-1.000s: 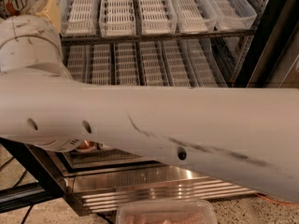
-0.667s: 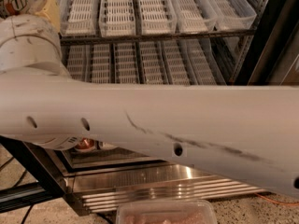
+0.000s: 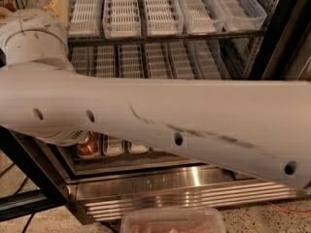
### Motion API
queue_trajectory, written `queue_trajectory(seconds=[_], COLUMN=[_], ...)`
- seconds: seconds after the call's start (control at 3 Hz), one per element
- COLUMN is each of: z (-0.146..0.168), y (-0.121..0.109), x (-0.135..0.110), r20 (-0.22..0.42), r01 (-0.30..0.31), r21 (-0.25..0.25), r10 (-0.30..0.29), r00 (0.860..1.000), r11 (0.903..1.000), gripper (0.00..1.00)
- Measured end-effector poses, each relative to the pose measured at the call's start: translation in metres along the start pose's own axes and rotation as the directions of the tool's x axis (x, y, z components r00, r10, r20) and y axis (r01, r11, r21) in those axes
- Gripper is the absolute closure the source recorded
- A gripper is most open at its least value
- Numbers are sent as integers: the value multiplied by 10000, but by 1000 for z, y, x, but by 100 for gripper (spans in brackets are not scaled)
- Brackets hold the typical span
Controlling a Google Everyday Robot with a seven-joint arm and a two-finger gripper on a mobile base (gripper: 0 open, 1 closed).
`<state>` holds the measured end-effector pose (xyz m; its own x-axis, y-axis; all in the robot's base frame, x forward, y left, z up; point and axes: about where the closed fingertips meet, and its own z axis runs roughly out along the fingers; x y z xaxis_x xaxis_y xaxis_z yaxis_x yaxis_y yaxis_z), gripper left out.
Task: Pick 7up can from top shelf of fridge
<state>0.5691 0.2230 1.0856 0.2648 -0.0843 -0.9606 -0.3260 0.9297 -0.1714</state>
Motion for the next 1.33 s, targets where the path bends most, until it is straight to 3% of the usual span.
queue_trajectory(seconds=[1.0, 1.33], z=[17, 20], y=[10, 9], x=[13, 13], r20=[-281, -271], r01=[40, 88], r21=[-246, -265], r10=[-47, -95], r00=[9996, 9996], r11=[9997, 9996], gripper=[34, 53])
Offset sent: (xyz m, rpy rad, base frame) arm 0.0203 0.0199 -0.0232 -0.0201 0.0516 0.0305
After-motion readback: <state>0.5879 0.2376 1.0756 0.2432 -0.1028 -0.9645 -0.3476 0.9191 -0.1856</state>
